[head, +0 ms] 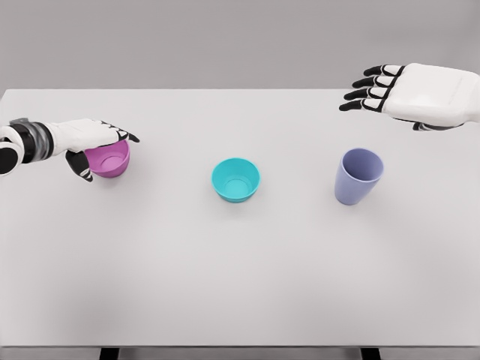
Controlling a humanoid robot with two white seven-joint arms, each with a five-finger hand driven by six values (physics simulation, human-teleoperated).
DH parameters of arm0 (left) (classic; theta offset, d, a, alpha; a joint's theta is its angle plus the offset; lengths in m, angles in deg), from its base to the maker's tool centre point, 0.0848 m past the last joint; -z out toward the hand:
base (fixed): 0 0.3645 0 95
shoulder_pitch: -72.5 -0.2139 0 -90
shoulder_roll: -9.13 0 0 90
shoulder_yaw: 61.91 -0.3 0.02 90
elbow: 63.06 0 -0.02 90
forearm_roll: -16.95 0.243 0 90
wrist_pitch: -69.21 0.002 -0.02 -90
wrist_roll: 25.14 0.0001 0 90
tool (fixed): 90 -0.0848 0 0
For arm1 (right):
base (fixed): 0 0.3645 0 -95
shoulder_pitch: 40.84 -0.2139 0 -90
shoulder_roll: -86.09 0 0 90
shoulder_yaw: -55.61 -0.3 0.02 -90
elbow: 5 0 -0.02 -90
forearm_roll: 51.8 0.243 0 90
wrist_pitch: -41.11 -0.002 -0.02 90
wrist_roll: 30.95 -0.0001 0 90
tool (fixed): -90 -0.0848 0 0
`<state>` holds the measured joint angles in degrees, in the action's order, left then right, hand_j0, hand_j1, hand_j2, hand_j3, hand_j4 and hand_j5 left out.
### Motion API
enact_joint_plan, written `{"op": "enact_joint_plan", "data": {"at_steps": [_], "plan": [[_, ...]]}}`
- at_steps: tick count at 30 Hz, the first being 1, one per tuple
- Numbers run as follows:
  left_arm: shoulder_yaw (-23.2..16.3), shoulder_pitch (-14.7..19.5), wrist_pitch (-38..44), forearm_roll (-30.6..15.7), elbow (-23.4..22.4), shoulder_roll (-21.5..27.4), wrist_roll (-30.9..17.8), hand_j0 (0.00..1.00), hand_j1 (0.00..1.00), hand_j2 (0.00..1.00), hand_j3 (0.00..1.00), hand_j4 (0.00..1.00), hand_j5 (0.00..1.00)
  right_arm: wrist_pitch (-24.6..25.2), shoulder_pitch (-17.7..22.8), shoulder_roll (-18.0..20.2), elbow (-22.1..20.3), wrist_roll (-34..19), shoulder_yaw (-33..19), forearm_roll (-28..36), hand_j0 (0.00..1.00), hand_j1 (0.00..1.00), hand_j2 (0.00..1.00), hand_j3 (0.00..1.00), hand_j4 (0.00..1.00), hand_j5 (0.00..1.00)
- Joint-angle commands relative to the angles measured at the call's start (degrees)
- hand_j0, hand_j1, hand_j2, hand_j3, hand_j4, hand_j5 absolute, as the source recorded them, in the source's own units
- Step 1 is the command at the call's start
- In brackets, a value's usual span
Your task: Stacking bowl and cup with both arms
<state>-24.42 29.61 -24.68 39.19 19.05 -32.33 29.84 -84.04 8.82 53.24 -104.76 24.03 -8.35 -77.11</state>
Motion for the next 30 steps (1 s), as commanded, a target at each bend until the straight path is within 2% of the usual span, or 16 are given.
{"op": "enact_joint_plan", "data": {"at_steps": [1, 16, 21, 24, 28, 30], "plan": [[0.0, 0.0, 0.0, 0.1, -0.1, 0.0, 0.0, 1.00, 1.00, 1.00, 1.00, 1.00, 1.00, 0.1, 0.0, 0.1, 0.0, 0.0, 0.0, 0.2, 1.00, 1.00, 1.00, 1.00, 1.00, 1.00], [0.0, 0.1, 0.0, 0.8, -0.2, -1.1, 0.0, 1.00, 1.00, 1.00, 1.00, 1.00, 1.00, 0.1, 0.0, -0.7, 0.0, 0.0, 0.1, 0.2, 1.00, 1.00, 1.00, 1.00, 1.00, 1.00], [0.0, -0.1, 0.0, 0.8, -1.8, -1.7, 0.0, 1.00, 1.00, 1.00, 1.00, 1.00, 1.00, 0.1, 0.3, -0.8, 0.1, 0.0, 0.2, 0.2, 1.00, 1.00, 1.00, 1.00, 1.00, 1.00], [0.0, -0.2, 0.0, 0.9, -1.8, -1.7, 0.0, 1.00, 1.00, 1.00, 1.00, 1.00, 1.00, 0.1, 0.0, -3.9, 0.1, 0.0, 0.1, 0.2, 1.00, 1.00, 1.00, 1.00, 1.00, 1.00], [0.0, -0.2, 0.0, 0.7, -1.9, -1.6, 0.0, 0.85, 0.85, 0.85, 0.85, 0.85, 0.85, 0.1, 0.3, -3.7, 0.2, 0.0, 0.0, 0.2, 1.00, 1.00, 1.00, 1.00, 1.00, 1.00], [0.0, -0.2, 0.0, 0.7, -1.9, -1.6, 0.0, 0.82, 0.82, 0.82, 0.82, 0.82, 0.82, 0.1, 0.8, -3.4, 0.2, 0.0, 0.0, 0.2, 1.00, 1.00, 1.00, 1.00, 1.00, 1.00]]}}
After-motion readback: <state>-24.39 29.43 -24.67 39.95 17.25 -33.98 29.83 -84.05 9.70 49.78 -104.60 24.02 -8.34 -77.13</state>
